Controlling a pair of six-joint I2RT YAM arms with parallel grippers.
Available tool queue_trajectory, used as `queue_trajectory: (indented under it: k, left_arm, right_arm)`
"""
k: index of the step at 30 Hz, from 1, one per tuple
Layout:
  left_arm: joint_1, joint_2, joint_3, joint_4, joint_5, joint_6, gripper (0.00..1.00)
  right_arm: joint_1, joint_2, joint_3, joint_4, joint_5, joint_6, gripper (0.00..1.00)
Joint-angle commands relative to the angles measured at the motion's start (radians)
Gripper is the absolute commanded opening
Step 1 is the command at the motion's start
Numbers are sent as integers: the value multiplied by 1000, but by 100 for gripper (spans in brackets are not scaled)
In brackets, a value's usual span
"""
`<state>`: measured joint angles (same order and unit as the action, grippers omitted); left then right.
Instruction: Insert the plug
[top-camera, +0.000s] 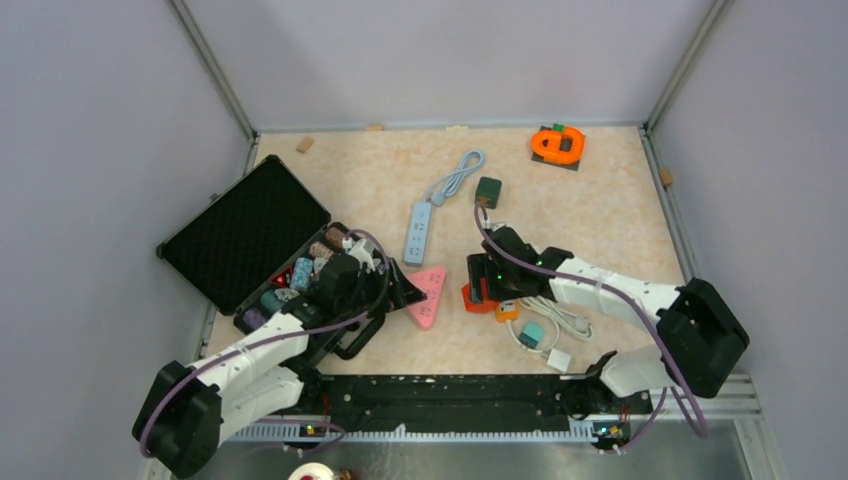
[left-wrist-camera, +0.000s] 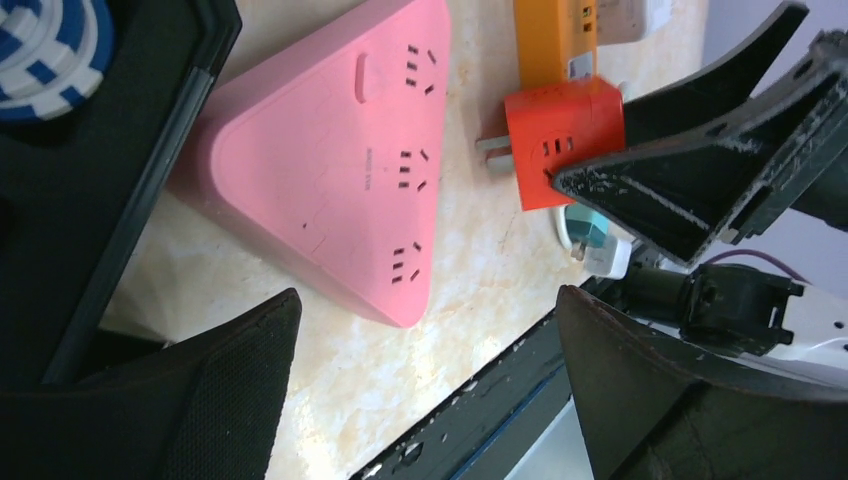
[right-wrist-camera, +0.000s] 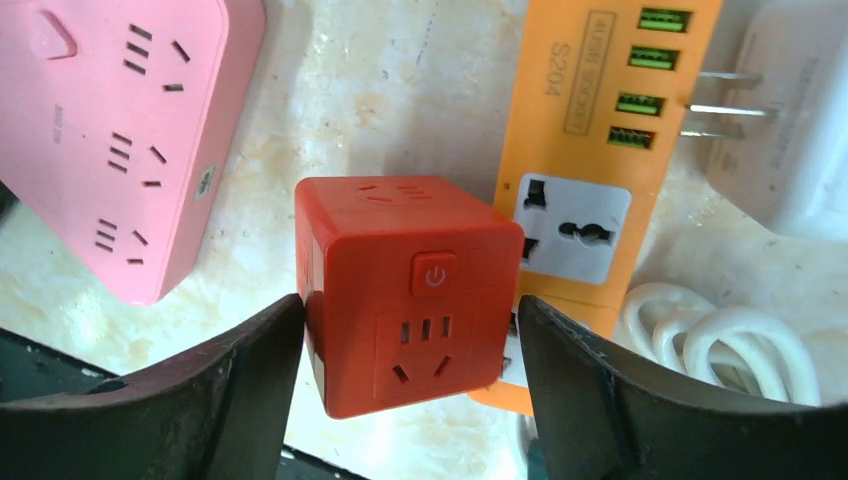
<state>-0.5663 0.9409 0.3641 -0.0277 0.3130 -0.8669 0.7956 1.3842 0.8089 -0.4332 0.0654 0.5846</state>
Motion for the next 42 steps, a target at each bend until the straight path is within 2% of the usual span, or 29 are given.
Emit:
queue_trajectory:
  k: [1, 8, 11, 17, 20, 23, 26, 32, 42]
  left_arm:
    - [7, 33, -17, 145, 6, -47, 95]
    - [8, 76, -17, 95, -97, -54, 90]
    - [7, 76, -36, 97, -135, -69, 89]
    - [14, 96, -112, 230, -164, -119, 81]
    - [16, 137, -129, 311, -154, -133, 79]
    - [18, 199, -109, 307, -156, -149, 79]
    - [18, 251, -93, 306, -155, -164, 81]
    - [18, 339, -85, 301, -184, -171, 86]
    - [8, 358, -26, 195, -259, -86, 89]
  right_arm:
    - [3, -92, 54, -76, 38, -25, 77]
    - [8, -167, 82, -40, -43, -24, 78]
    - [17, -177, 68, 33, -111, -11, 74]
    - [37, -102, 10, 276, -300, 46, 45]
    - [44, -16, 10, 362, -327, 65, 35]
    - [45, 66, 18, 424, -345, 85, 26]
    - [46, 141, 42, 426, -320, 87, 21]
    - [46, 217, 72, 345, -172, 82, 14]
    - [45, 276, 46, 342, -128, 88, 8]
